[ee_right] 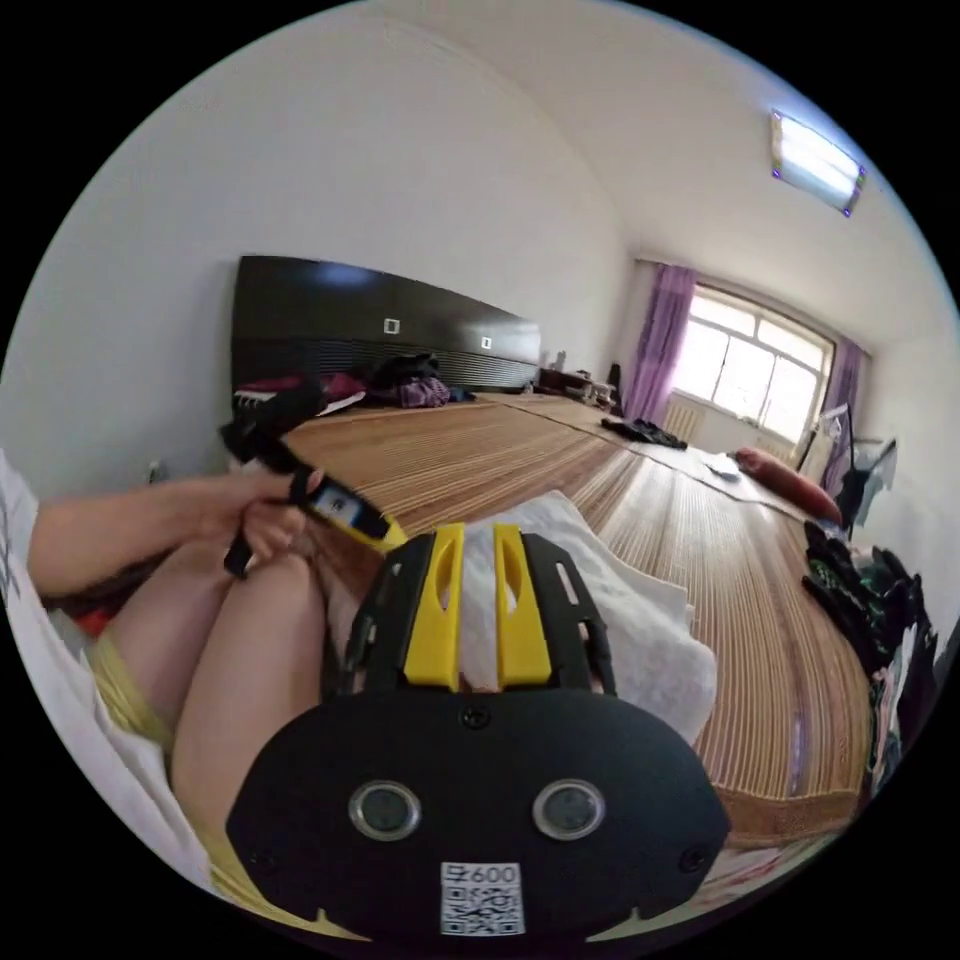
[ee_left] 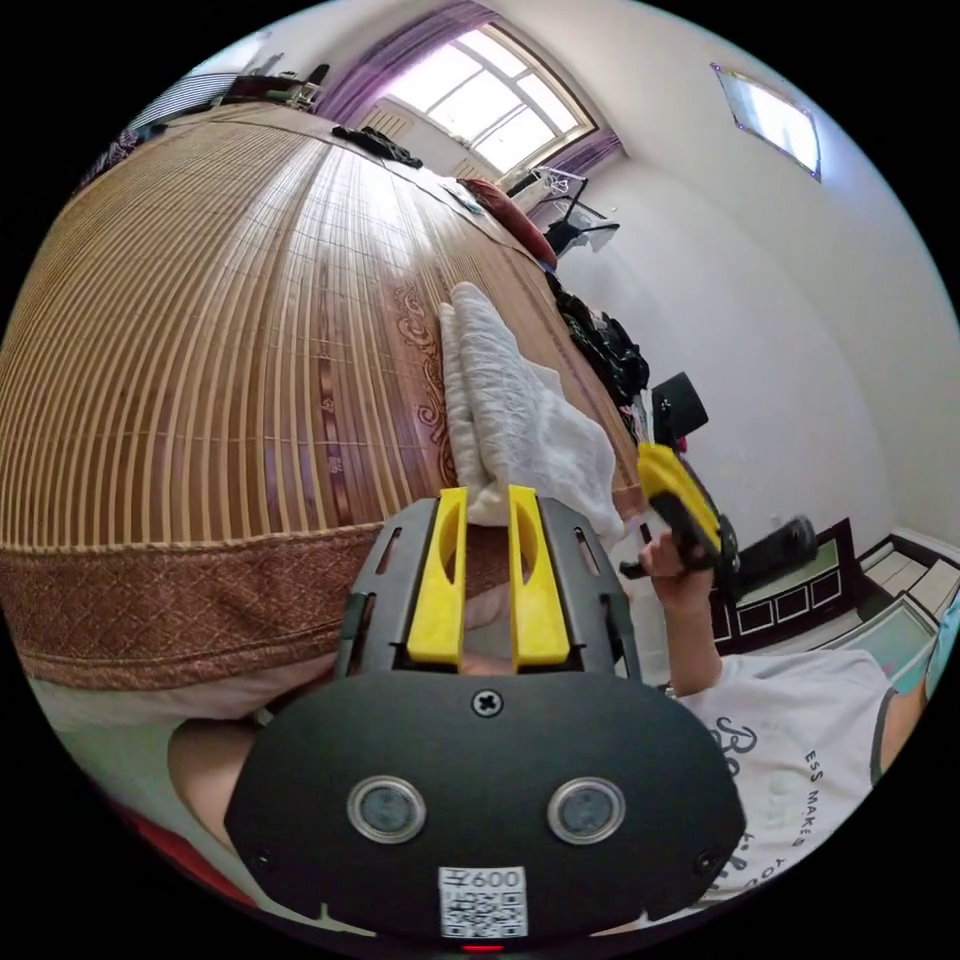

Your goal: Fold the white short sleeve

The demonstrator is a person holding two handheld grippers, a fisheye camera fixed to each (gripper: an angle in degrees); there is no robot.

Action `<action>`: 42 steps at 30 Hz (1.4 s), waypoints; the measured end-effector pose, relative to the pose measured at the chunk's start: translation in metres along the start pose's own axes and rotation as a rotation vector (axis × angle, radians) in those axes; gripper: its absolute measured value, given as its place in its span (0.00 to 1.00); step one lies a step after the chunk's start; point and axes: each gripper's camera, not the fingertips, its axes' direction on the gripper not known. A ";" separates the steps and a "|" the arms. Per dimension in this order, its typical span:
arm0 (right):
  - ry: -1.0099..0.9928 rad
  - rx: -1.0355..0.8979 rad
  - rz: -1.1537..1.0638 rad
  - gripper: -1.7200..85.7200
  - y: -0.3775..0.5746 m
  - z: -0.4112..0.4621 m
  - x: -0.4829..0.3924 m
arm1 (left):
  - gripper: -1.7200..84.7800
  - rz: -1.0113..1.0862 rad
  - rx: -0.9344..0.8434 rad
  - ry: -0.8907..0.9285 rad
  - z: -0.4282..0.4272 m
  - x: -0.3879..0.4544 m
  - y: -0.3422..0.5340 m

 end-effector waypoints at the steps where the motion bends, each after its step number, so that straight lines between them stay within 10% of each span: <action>1: -0.026 -0.059 0.040 0.02 -0.016 0.023 0.012 | 0.08 0.000 -0.011 0.015 0.000 -0.006 0.000; 10: -0.109 -0.679 -0.347 0.01 -0.031 0.226 -0.014 | 0.03 -0.031 0.009 0.080 -0.020 -0.038 0.034; 21: 0.005 -0.326 -0.388 0.01 0.026 0.162 -0.028 | 0.07 -0.019 0.180 0.089 -0.051 -0.052 0.136; 27: 0.022 -0.243 -0.323 0.03 0.088 0.075 -0.019 | 0.12 0.273 0.170 -0.217 -0.058 0.015 0.191; 35: -0.020 -0.200 -0.336 0.11 0.162 0.008 -0.030 | 0.15 1.430 -0.123 -1.141 0.141 0.154 0.359; 42: -0.109 -0.180 -0.227 0.11 0.185 -0.017 -0.009 | 0.16 1.678 -0.243 -1.453 0.242 0.108 0.440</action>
